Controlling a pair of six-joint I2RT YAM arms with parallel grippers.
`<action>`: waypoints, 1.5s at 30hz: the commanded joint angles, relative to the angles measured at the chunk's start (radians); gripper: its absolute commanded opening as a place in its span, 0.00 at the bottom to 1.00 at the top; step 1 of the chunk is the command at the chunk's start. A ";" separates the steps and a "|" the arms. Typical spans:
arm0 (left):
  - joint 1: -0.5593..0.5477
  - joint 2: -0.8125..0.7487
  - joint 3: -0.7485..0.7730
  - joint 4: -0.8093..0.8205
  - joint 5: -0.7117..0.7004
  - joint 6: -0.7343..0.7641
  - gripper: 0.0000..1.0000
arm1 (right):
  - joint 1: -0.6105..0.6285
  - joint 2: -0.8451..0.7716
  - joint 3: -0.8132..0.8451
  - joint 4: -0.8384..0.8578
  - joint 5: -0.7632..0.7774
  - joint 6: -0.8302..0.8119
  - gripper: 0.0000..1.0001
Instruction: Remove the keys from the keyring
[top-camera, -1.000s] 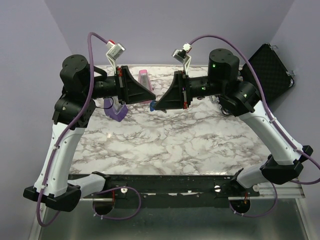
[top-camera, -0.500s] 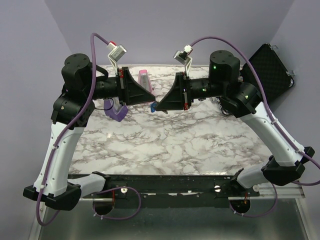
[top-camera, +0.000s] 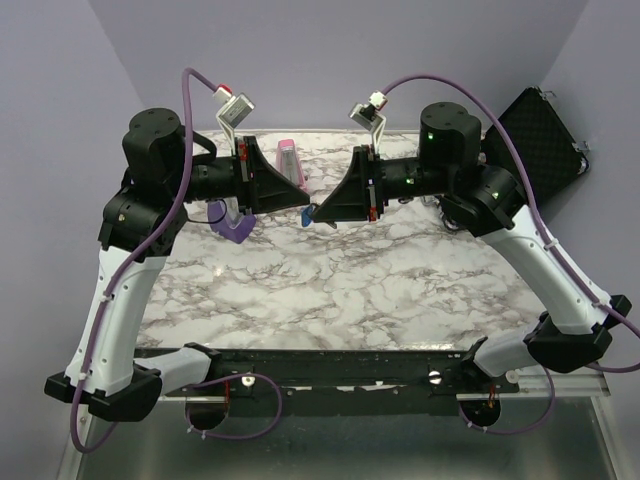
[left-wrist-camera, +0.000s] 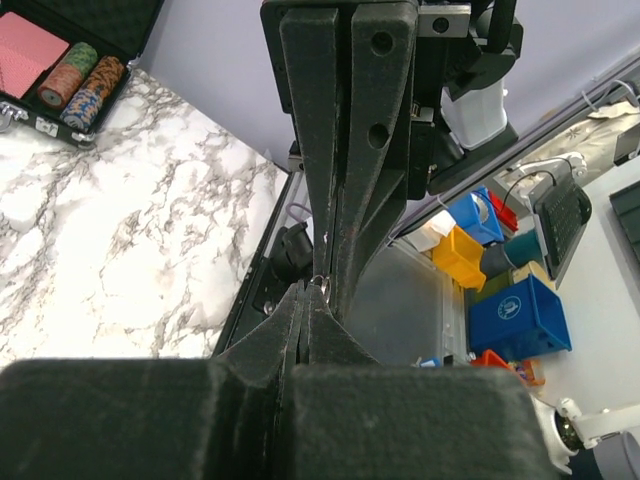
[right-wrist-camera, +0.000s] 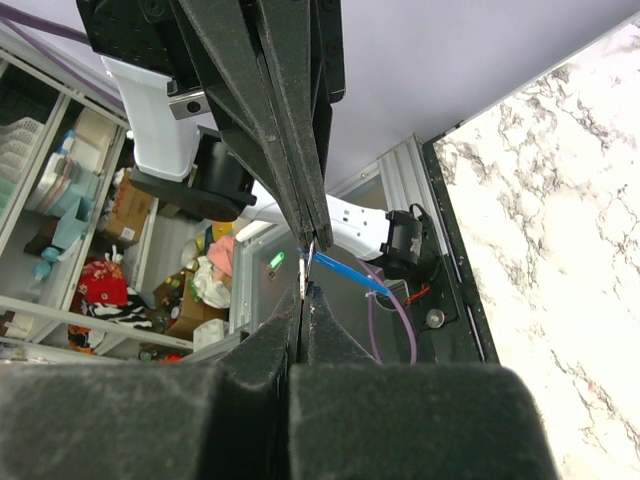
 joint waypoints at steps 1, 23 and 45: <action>-0.015 -0.018 0.034 -0.062 -0.030 0.062 0.00 | 0.001 -0.024 0.005 -0.030 0.025 -0.017 0.01; -0.026 -0.028 0.086 -0.145 -0.185 0.134 0.06 | 0.001 -0.021 0.017 -0.042 0.030 -0.020 0.01; 0.058 -0.201 -0.162 0.183 -0.328 -0.060 0.98 | 0.001 0.001 0.051 -0.058 0.074 -0.032 0.01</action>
